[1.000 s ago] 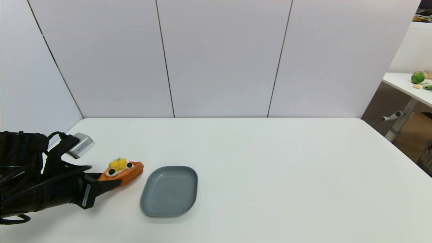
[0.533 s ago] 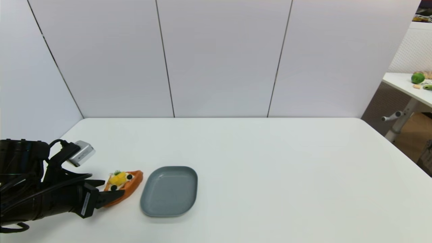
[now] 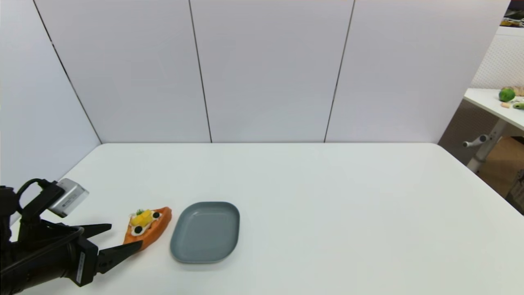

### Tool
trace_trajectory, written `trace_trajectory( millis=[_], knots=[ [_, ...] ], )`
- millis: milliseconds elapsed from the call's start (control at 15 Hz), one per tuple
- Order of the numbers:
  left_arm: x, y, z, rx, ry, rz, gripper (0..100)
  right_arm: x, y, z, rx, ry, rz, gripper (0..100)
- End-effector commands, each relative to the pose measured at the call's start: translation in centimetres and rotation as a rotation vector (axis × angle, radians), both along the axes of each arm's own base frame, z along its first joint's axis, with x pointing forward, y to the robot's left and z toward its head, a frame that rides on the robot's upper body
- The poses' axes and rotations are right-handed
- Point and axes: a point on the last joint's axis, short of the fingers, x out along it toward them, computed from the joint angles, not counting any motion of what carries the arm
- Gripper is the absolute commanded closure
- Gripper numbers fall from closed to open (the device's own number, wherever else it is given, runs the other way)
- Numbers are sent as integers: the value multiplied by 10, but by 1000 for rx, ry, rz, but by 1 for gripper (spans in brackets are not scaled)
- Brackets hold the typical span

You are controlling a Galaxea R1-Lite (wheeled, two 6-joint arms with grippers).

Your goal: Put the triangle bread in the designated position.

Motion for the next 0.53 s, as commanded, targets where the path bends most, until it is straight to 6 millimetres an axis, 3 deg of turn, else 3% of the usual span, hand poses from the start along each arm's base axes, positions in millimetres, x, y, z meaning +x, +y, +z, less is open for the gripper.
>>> trace_trajectory(
  millis=[67, 333, 533],
  knots=[
    [-52, 2, 30, -18, -263, 27, 0, 0, 0, 0, 0, 2, 0, 0],
    [-104, 5, 26, 41, -473, 169, 0, 0, 0, 0, 0, 2, 0, 0],
    [-142, 9, 0, 97, -621, 375, 0, 0, 0, 0, 0, 1, 0, 0]
  ],
)
